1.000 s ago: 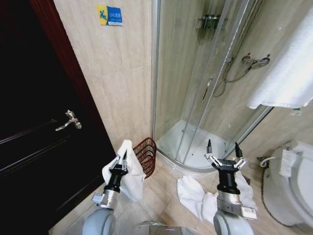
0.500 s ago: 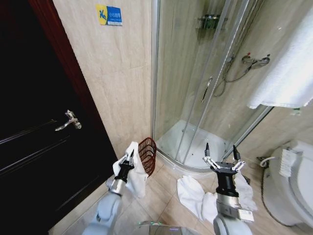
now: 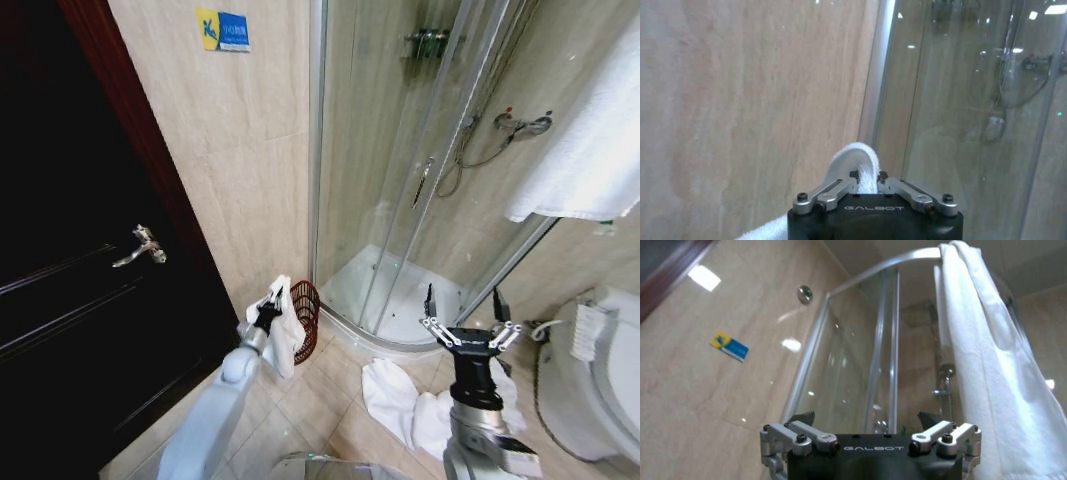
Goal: Discard the used towel into the hamper.
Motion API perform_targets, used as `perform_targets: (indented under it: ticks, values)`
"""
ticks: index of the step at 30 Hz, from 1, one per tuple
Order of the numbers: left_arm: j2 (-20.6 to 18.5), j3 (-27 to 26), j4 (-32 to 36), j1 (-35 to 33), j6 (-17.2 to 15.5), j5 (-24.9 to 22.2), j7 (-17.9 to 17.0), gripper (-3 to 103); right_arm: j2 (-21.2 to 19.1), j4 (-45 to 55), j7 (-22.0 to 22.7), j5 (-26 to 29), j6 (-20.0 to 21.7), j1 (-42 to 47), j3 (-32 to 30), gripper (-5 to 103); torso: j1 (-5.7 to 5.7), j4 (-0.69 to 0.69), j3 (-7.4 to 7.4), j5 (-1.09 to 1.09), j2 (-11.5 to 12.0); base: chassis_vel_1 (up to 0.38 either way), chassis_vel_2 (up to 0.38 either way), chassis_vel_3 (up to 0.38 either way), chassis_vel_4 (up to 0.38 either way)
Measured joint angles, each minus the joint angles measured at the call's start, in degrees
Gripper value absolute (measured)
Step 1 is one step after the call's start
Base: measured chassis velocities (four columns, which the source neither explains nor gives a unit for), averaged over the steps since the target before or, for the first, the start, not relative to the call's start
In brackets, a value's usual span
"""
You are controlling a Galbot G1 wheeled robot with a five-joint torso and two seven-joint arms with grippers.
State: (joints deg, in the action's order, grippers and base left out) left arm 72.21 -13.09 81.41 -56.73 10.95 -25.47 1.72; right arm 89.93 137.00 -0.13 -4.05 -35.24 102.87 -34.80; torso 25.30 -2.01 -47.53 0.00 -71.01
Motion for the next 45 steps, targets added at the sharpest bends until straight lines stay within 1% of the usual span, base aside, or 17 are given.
perform_targets:
  ticks: [2,4,5,8,9,13,14,18,23,24,25,27,28,31,34,41,45]
  values:
    - [-0.1,0.7,-1.3,1.2,0.1,-0.1,-0.2,6,-0.1,0.4,-0.5,0.3,0.0,0.0,0.0,100,0.0,0.0,0.0,0.0,0.0,0.0,0.0,0.0,0.0]
    - [0.1,2.5,-5.4,4.6,0.6,-0.6,-0.5,6,-0.3,0.6,-1.6,1.0,-0.4,0.0,-0.1,100,0.0,0.0,0.0,0.0,0.0,0.0,0.0,0.0,0.0]
    - [0.1,2.5,-5.4,4.6,0.6,-0.6,-0.5,6,-0.3,0.6,-1.6,1.0,-0.4,0.0,-0.1,100,0.0,0.0,0.0,0.0,0.0,0.0,0.0,0.0,0.0]
    - [1.2,4.9,-11.8,9.7,1.4,-0.4,-1.1,6,-0.4,0.1,-1.9,1.2,-0.8,-0.2,-0.3,100,0.0,0.0,0.0,0.0,0.0,0.0,0.0,0.0,0.0]
    - [1.2,4.9,-11.8,9.7,1.4,-0.4,-1.1,6,-0.4,0.1,-1.9,1.2,-0.8,-0.2,-0.3,100,0.0,0.0,0.0,0.0,0.0,0.0,0.0,0.0,0.0]
    - [3.2,6.0,-18.0,15.1,2.0,0.4,-3.0,6,-0.4,0.1,-2.0,1.3,-0.8,-0.2,-0.7,100,0.0,0.0,0.0,0.0,0.0,0.0,0.0,0.0,0.0]
    - [3.2,6.0,-18.0,15.1,2.0,0.4,-3.0,6,-0.4,0.1,-2.0,1.3,-0.8,-0.2,-0.7,100,0.0,0.0,0.0,0.0,0.0,0.0,0.0,0.0,0.0]
    - [4.7,6.8,-23.9,20.1,3.8,2.0,-4.1,6,-0.5,-0.1,-2.2,1.6,-0.8,-0.3,-1.0,100,0.0,0.01,0.0,0.0,0.0,0.0,0.0,0.0,0.0]
    - [5.4,7.1,-28.3,22.5,4.4,3.3,-4.4,6,-0.6,-0.4,-2.3,1.9,-0.8,-0.3,-1.0,100,0.0,0.0,0.0,0.0,0.0,0.0,0.0,0.0,0.0]
    - [5.9,7.0,-30.7,23.5,5.5,4.3,-4.5,6,-0.6,-0.7,-2.4,1.9,-1.0,-0.4,-1.0,100,0.0,-0.01,0.0,0.0,0.0,0.0,0.0,0.0,0.0]
    - [5.9,7.0,-30.7,23.5,5.5,4.3,-4.5,6,-0.6,-0.7,-2.4,1.9,-1.0,-0.4,-1.0,100,0.0,-0.01,0.0,0.0,0.0,0.0,0.0,0.0,0.0]
    - [6.9,5.4,-35.1,25.0,7.8,7.3,-4.7,6,-0.8,-1.1,-2.5,2.0,-1.1,-0.4,-1.0,100,0.0,0.0,0.0,0.0,0.0,0.0,0.0,0.0,0.0]
    - [7.2,4.6,-36.5,25.3,8.3,8.5,-4.7,6,-0.8,-1.3,-2.5,2.0,-1.1,-0.3,-1.0,100,0.0,0.0,0.0,0.01,0.0,0.0,0.0,0.0,0.0]
    - [7.2,4.1,-38.6,25.2,8.4,9.5,-3.9,6,-0.9,-1.5,-2.6,2.0,-1.1,-0.3,-1.1,100,0.0,-0.01,0.0,0.0,0.0,0.0,0.0,0.0,0.0]
    - [7.0,4.5,-39.1,24.5,8.0,9.7,-3.4,6,-0.9,-1.6,-2.8,2.0,-1.1,-0.3,-1.0,100,0.0,-0.01,0.01,0.01,0.0,0.0,0.0,0.0,0.0]
    - [6.6,8.6,-39.3,20.2,6.9,9.6,-1.1,6,-0.5,-1.8,-3.1,1.9,-1.1,-0.2,-0.8,100,-0.01,0.0,0.01,0.0,0.0,0.0,0.0,0.0,0.0]
    - [6.3,10.7,-39.1,19.2,6.5,10.1,-0.3,6,-0.4,-1.7,-2.9,2.0,-1.2,0.0,-0.8,100,-0.01,0.0,0.01,0.01,0.0,0.0,0.0,0.0,0.0]
